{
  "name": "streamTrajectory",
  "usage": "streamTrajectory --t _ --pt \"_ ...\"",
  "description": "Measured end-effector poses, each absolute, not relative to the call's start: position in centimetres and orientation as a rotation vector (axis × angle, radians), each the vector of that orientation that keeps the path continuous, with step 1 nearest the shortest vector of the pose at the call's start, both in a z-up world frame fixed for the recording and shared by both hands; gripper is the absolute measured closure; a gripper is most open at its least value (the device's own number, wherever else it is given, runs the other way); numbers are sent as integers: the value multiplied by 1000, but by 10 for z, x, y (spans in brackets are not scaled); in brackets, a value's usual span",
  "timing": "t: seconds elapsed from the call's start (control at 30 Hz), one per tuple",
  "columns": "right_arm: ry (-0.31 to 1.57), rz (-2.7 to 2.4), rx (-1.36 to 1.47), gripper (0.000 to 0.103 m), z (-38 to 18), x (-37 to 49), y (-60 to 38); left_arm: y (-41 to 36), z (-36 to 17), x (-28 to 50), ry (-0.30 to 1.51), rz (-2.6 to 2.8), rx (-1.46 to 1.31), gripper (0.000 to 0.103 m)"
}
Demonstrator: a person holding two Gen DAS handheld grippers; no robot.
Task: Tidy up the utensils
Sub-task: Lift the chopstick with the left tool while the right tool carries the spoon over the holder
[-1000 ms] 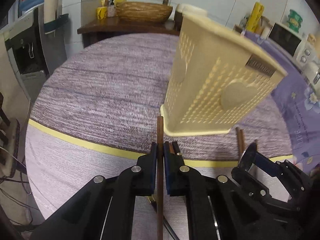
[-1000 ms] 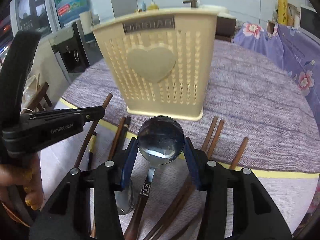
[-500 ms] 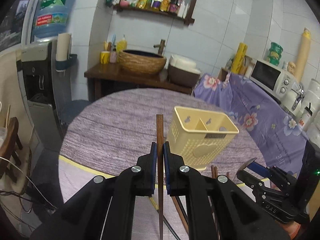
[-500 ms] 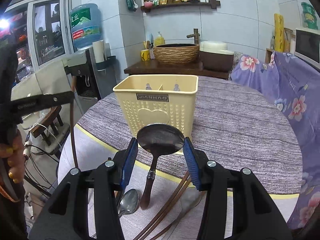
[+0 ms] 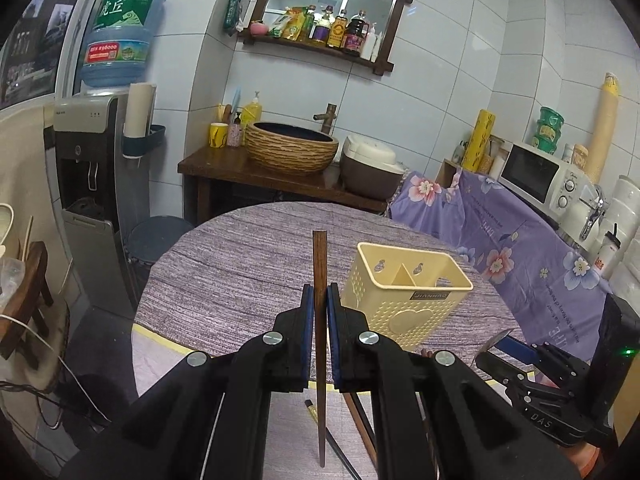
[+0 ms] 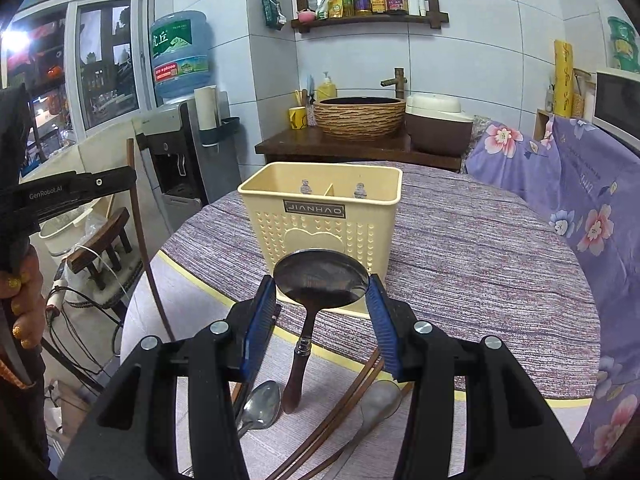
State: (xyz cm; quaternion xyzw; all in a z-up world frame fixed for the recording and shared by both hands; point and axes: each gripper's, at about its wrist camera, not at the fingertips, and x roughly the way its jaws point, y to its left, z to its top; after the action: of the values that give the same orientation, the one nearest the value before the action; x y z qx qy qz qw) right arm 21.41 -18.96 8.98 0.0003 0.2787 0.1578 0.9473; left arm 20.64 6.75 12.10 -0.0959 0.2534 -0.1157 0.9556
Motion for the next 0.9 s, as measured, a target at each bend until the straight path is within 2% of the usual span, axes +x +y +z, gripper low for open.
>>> streamTrajectory --t 0.27,0.57,0.73,0.9 --pt "550 380 40 56 129 224 -207 72 168 211 446 -262 -183 95" --pt "348 318 34 56 227 261 -218 54 263 240 258 -316 -245 95" --pt "289 238 -18 56 231 288 -208 25 256 268 241 -306 -251 95" --pt "345 215 -16 56 197 309 -204 8 218 281 242 -286 -243 95"
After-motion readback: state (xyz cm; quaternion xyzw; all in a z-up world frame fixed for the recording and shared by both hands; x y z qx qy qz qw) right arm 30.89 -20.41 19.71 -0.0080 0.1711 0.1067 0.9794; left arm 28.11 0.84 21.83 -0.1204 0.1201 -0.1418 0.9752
